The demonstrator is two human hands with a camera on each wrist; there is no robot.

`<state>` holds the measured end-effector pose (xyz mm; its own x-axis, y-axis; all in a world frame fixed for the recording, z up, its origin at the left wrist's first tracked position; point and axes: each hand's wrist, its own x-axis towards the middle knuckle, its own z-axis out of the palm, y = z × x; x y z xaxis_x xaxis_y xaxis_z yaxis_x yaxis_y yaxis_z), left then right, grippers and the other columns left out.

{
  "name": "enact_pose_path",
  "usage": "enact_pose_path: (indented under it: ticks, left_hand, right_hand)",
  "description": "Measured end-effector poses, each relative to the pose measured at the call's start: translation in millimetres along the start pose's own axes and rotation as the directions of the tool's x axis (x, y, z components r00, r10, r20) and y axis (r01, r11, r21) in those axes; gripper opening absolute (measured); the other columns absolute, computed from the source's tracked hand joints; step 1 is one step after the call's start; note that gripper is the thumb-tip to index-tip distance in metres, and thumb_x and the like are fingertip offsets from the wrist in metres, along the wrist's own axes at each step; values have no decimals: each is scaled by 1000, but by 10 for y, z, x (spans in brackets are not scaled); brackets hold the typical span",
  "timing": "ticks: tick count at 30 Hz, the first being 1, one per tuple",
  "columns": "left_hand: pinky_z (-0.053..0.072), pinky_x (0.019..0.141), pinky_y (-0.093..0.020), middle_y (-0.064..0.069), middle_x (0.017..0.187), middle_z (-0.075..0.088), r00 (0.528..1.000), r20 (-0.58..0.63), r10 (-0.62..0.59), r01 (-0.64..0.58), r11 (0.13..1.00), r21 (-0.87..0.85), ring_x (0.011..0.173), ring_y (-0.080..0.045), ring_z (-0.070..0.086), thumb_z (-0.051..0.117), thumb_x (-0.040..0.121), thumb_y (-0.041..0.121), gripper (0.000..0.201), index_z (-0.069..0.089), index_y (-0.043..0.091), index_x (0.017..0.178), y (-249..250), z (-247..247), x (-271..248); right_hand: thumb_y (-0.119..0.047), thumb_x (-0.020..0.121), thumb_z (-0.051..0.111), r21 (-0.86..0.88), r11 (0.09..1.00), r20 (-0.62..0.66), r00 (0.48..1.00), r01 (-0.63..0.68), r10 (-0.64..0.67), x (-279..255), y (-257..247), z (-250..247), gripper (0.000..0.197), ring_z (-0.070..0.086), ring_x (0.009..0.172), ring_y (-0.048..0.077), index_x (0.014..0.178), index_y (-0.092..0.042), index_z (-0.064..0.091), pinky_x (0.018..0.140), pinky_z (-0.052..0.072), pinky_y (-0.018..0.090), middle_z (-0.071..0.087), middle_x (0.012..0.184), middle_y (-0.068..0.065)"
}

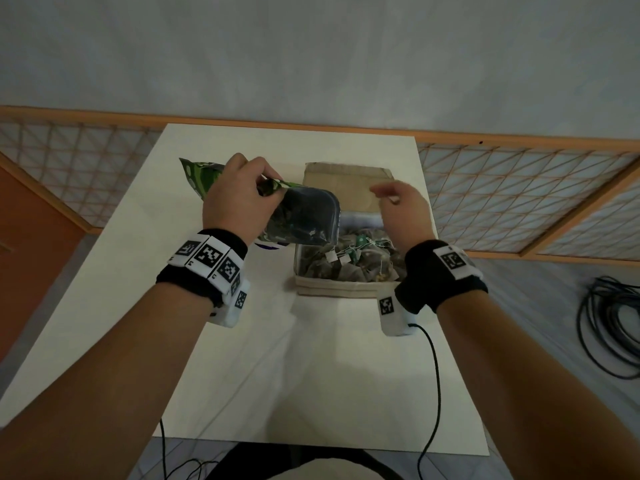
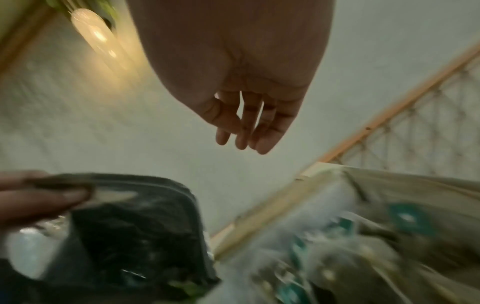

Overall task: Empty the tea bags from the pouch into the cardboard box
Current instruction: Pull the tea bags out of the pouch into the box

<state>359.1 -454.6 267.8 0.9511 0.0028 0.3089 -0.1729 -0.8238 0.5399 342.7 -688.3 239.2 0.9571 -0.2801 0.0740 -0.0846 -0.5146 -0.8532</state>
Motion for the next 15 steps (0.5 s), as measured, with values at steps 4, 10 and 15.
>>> enact_pose_path:
  ticks: [4,10,15]
  left_hand:
    - [39,71,-29,4,97,45,1000,8,8,-8,1000,-30,83,-15,48,73,87,29,14,67,21,97,25,-23,-7]
    - [46,88,-25,1,112,45,999,12,51,-49,985,-163,100,-10,51,73,87,33,26,66,21,109,-61,-85,-71]
    - [56,83,-41,-10,137,36,992,14,-122,123,983,-139,105,-29,62,76,82,26,69,38,17,139,-199,-88,-230]
  right_hand:
    - [-16,89,57,-29,985,330,931,173,-154,-71,-478,165,48,51,102,5,134,-27,48,87,44,21,55,129,-5]
    - [-25,99,46,-219,893,379,878,393,-293,-89,-705,579,34,60,105,17,131,-28,56,79,39,18,66,122,1]
    - [-32,102,36,-382,820,315,894,427,-319,-99,-880,612,32,58,77,15,123,-26,59,46,21,11,70,101,3]
